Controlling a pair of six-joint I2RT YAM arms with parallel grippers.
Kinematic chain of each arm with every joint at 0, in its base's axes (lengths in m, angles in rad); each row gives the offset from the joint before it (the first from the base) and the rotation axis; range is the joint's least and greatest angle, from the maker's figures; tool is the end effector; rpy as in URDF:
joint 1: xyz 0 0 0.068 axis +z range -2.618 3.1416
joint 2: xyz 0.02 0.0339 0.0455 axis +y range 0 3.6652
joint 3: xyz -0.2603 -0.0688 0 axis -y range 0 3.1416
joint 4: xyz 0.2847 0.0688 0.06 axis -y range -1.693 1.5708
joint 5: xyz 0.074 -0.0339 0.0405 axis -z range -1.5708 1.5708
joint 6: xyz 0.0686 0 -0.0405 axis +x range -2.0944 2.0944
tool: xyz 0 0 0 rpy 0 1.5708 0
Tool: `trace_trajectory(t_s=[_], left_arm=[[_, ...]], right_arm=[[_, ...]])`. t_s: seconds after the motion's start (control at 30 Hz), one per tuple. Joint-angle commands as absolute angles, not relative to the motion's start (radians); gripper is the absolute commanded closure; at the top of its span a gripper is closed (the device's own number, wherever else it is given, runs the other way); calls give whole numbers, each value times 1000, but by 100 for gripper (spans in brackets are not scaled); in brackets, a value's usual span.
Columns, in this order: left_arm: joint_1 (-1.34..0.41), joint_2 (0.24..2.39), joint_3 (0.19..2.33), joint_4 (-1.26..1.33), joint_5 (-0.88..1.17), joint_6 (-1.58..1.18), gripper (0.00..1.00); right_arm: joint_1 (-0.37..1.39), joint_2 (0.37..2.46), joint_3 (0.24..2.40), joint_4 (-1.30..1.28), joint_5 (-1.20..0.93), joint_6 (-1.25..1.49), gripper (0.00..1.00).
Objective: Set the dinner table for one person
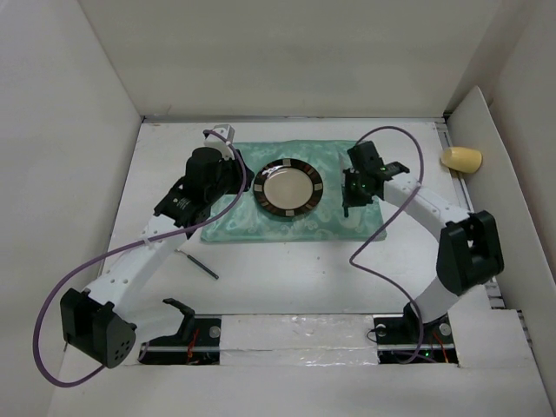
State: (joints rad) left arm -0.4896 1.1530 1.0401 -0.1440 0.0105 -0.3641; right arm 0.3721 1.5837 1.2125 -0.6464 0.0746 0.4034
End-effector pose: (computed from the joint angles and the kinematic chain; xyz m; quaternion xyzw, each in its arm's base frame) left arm 0.3014 -0.1614 0.3427 0.0529 0.7901 -0.2566 0.5542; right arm 0.3608 0.1353 0.2053 0.0252 0.9610 0.0700 0.2662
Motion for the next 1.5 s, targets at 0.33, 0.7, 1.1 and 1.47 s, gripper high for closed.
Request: trace_trajectory(t_s=[0.33,0.7,1.1,1.47], left_arm=[[-491,1129,1020,-89,25,-374,82],[-491,1152,1031,-95,31,-365,82],[-491,1169,1048,-104,25,-351,82],[-491,1169,1057,-121,23,-336,82]], right_arm=[[426,1853,1367,-543,57,417,100],[408,1891,1330,-514,103,485,100],[256,1720,1405,-543,11,466,36],[-254,1718,1425,-416,91,724,95]])
